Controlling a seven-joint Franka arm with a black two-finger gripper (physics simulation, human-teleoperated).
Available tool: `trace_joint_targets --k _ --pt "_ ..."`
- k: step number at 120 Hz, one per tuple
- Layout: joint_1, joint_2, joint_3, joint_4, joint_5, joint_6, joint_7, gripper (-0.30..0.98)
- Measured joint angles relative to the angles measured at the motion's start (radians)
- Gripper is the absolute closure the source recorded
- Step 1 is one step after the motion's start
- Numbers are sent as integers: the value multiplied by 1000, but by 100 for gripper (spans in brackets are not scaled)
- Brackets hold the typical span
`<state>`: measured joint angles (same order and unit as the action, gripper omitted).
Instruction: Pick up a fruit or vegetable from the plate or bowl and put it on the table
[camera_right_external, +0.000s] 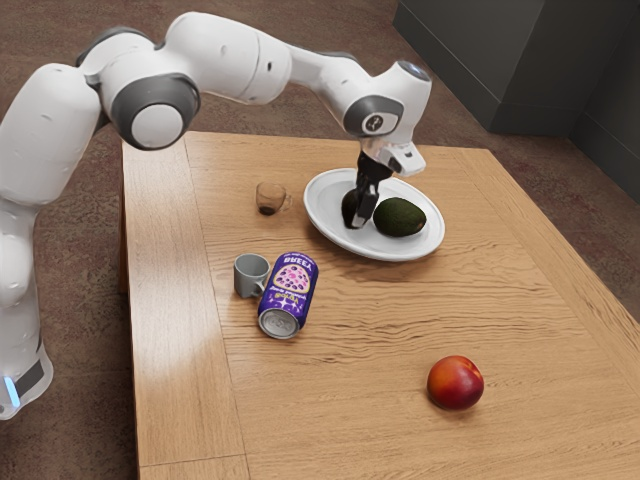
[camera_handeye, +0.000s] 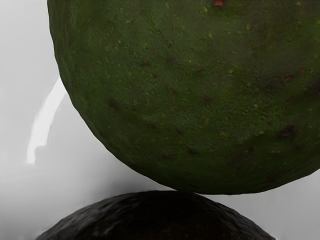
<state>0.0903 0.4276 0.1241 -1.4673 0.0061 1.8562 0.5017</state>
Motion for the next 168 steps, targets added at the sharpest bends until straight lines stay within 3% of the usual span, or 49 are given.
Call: trace_joint_targets --k 30,44,63,92,108,127,151,168 --pt "-6 -18 3 46 6 -35 -27 19" --pt "-11 -73 0 58 12 -86 -49 34" --pt "-16 -169 -18 59 16 -164 -85 34" --pt "-14 -249 -233 79 17 -243 -160 34" --pt "-57 -236 -333 113 21 -248 -215 34" --pt "-129 -166 -344 118 48 -161 -272 34" --pt "-137 -32 -342 120 65 -20 -329 34" --pt "-138 -27 -343 117 62 20 -365 17"
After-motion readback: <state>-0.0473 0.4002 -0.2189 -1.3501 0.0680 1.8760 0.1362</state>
